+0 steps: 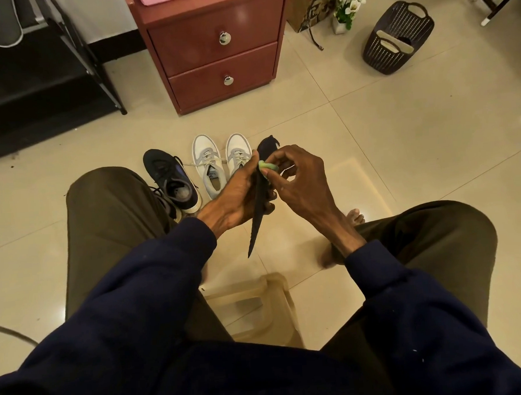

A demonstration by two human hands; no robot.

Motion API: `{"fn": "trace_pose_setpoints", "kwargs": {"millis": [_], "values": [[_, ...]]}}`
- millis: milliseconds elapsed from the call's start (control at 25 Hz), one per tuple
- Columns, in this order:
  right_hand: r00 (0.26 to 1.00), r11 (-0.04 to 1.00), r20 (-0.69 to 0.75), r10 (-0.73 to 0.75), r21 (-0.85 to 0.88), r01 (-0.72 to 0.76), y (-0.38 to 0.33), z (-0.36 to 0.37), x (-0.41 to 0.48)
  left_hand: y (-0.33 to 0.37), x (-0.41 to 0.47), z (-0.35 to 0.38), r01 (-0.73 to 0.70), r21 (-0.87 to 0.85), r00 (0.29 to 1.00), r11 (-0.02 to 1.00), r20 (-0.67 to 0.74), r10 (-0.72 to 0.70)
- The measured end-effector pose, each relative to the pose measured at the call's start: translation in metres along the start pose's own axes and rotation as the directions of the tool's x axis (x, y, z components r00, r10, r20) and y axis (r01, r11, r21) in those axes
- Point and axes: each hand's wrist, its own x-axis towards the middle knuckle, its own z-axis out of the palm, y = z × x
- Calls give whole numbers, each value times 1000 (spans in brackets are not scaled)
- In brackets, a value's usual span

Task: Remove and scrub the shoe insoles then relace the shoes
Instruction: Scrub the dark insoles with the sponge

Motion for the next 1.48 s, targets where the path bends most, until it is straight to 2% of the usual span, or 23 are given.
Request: {"fn": "trace_pose_setpoints", "kwargs": {"millis": [80, 200, 240, 320, 400, 440, 480, 520, 600, 640, 680, 840, 880, 920, 1000, 1040, 1080, 1160, 1200, 1240, 1360, 1400, 1480], "values": [[989, 999, 142, -37, 14, 35, -9, 0, -4, 5, -1, -2, -16, -67, 999, 998, -51, 13], [906, 994, 408, -111, 52, 98, -20, 4, -12, 10, -3, -5, -82, -141, 992, 987, -103, 67], [902, 990, 412, -132, 7, 141, -18, 4, -12, 10, -3, -5, -72, -159, 993, 985, -99, 57], [952, 957, 268, -149, -204, 207, -2, 0, -6, 9, -8, -1, -18, -184, 1000, 983, -16, 15], [993, 929, 57, -107, -349, 120, 13, -9, 1, 6, -8, 2, 23, -204, 998, 979, 64, -10], [996, 927, 3, -87, -366, 82, 16, -11, 2, 6, -9, 3, 31, -212, 998, 977, 64, -18], [996, 931, 11, -92, -353, 90, 16, -12, 1, 5, -9, 3, 31, -215, 998, 976, 51, -21], [989, 943, 96, -112, -302, 136, 11, -9, -2, 6, -9, 2, 24, -211, 999, 977, 34, -17], [926, 972, 355, -128, -143, 189, -7, -3, -11, 6, -10, 2, 0, -199, 1000, 980, -30, -6], [889, 980, 442, -121, -86, 177, -12, -1, -13, 7, -11, 3, -4, -203, 999, 979, -49, -6], [875, 983, 470, -119, -67, 170, -13, -2, -11, 8, -11, 3, -10, -217, 999, 976, -48, -1], [969, 955, 231, -87, -258, 147, -2, -7, -2, 12, -8, -2, -101, -343, 985, 934, -168, 45], [964, 965, 252, -88, -219, 145, -5, -6, -5, 13, -7, -2, -103, -381, 984, 919, -175, 38], [939, 979, 332, -94, -143, 148, -12, -4, -8, 13, -8, -1, -97, -411, 987, 906, -158, 34], [838, 989, 536, -106, -34, 147, -26, -1, -17, 15, -13, 5, -100, -422, 986, 901, -163, 33], [817, 987, 567, -109, -33, 155, -27, -1, -18, 16, -13, 4, -116, -401, 981, 909, -190, 41], [836, 986, 540, -98, -64, 157, -25, -3, -17, 17, -12, 2, -134, -410, 974, 902, -220, 45], [923, 967, 379, -60, -208, 148, -15, -10, -11, 19, -12, -1, -180, -476, 962, 861, -269, 52], [944, 962, 325, -55, -236, 137, -12, -12, -11, 19, -8, -6, -187, -515, 964, 837, -260, 56], [942, 968, 331, -60, -210, 135, -12, -13, -12, 18, -6, -9, -162, -550, 974, 819, -224, 41], [841, 985, 531, -109, -54, 162, -23, -5, -19, 15, -9, -5, -62, -614, 996, 787, -95, 4], [850, 982, 518, -97, -91, 167, -21, -4, -19, 15, -9, -5, -64, -614, 996, 787, -88, 13], [943, 950, 327, -63, -270, 157, -4, -7, -12, 16, -13, -1, -92, -550, 995, 830, -87, 52]]}}
